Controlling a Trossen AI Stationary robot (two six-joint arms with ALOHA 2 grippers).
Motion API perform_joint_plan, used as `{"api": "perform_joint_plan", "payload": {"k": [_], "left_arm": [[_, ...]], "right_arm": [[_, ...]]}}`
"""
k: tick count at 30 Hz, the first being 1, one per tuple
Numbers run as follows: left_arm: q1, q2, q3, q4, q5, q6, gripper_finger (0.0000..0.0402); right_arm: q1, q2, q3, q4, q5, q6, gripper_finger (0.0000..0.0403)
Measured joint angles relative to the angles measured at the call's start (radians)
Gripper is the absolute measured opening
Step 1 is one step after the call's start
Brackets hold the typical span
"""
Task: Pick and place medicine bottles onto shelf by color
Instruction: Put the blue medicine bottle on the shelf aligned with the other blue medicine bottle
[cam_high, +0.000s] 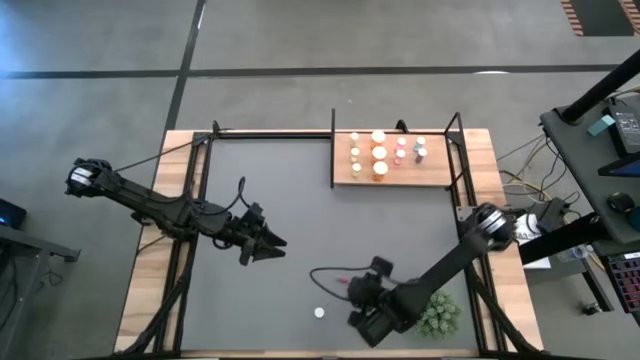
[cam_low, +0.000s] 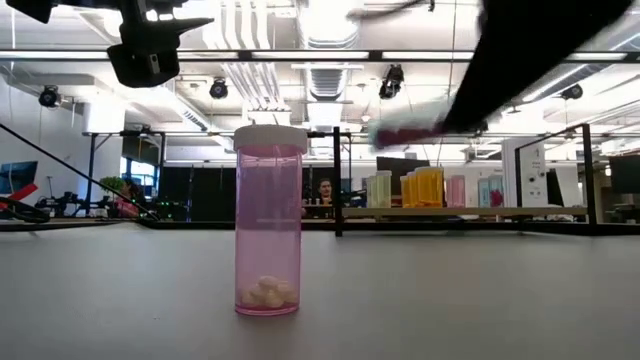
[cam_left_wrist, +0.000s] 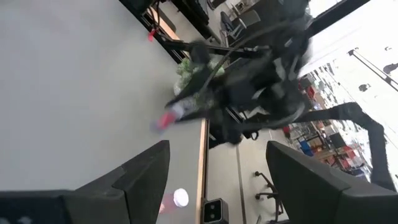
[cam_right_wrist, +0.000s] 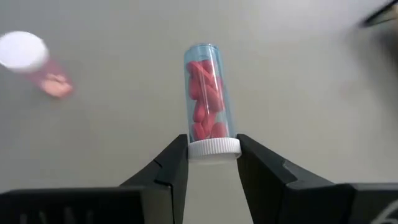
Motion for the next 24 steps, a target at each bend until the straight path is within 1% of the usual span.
{"api": "perform_joint_plan", "payload": {"k": [3,7,14,15,19,21,22,24], "left_arm": [[0.000,0.000,0.000,0.000,-0.027,0.000,0.0251],[0.000,0.000,0.000,0.000,-0.078,0.000,0.0251],[0.000,0.000,0.000,0.001,-0.184,0.001,0.0251],[0.000,0.000,0.000,0.001,-0.203,0.001,0.0251],[0.000,0.000,0.000,0.006,-0.296,0.000,0.0251],[0.002,0.012,0.000,0.032,-0.326,0.012,0.0251],[0.002,0.023,0.000,0.060,-0.335,0.045,0.0251],[0.002,0.056,0.000,0.167,-0.336,0.183,0.0251]], "right_arm": [[-0.005,-0.105,0.000,-0.158,-0.033,-0.030,0.0111],[-0.026,-0.231,0.001,-0.351,-0.099,-0.013,0.0111],[-0.117,-0.397,0.001,-0.650,-0.290,0.076,0.0111],[-0.134,-0.414,0.000,-0.673,-0.309,0.086,0.0111],[-0.209,-0.491,-0.011,-0.637,-0.350,0.084,0.0111],[-0.251,-0.518,-0.011,-0.632,-0.372,0.083,0.0112],[-0.273,-0.529,-0.011,-0.632,-0.389,0.083,0.0112],[-0.321,-0.549,-0.011,-0.627,-0.441,0.075,0.0112]]}}
